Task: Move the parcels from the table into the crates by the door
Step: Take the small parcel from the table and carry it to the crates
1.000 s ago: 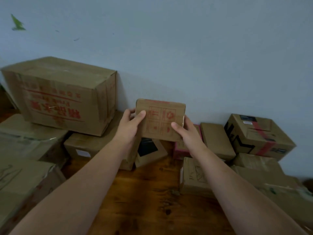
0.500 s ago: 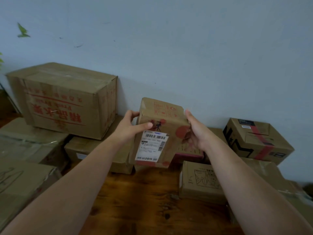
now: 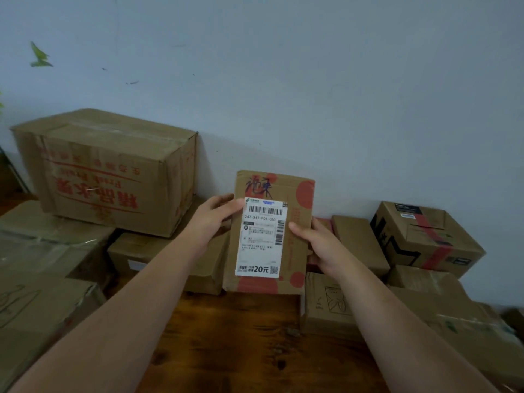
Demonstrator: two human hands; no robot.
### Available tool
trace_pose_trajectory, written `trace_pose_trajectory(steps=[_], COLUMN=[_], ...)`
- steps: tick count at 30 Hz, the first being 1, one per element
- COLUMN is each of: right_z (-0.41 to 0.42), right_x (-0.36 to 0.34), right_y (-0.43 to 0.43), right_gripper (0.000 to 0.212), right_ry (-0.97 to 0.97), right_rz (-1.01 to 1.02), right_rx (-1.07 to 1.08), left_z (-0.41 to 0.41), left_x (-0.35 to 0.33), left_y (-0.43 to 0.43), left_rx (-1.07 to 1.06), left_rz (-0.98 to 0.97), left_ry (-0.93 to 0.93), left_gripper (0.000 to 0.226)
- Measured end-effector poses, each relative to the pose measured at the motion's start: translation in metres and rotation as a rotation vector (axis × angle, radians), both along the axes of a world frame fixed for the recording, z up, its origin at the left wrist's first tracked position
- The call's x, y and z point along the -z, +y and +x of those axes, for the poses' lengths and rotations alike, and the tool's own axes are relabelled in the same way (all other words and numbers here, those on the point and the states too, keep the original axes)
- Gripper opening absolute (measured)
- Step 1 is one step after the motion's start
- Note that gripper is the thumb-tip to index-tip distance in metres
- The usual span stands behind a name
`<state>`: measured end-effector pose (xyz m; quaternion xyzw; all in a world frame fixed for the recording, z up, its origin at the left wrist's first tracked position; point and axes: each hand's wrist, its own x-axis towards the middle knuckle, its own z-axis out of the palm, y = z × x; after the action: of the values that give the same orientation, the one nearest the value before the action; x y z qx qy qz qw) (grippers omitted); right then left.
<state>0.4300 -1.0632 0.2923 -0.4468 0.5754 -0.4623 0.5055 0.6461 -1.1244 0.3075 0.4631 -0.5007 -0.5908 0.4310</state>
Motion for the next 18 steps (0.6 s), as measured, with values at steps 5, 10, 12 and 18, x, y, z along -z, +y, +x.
trace_pose_trajectory(steps=[5, 10, 12, 18], right_z=[0.006, 0.011, 0.009, -0.01], right_x=[-0.004, -0.003, -0.001, 0.002], right_y=[0.006, 0.018, 0.027, 0.071], right_gripper=[0.099, 0.054, 0.037, 0.049], right_ry=[0.031, -0.027, -0.045, -0.161], right_rz=[-0.035, -0.043, -0.057, -0.187], right_rx=[0.112, 0.152, 0.169, 0.421], left_z=[0.01, 0.006, 0.002, -0.018], left_x=[0.006, 0.008, 0.008, -0.001], left_y=[0.006, 0.013, 0.017, 0.043], left_rx=[0.035, 0.132, 0.198, 0.337], left_rz=[-0.008, -0.036, -0.017, -0.111], left_ry=[0.007, -0.105, -0.149, -0.155], left_gripper=[0.046, 0.025, 0.019, 0.072])
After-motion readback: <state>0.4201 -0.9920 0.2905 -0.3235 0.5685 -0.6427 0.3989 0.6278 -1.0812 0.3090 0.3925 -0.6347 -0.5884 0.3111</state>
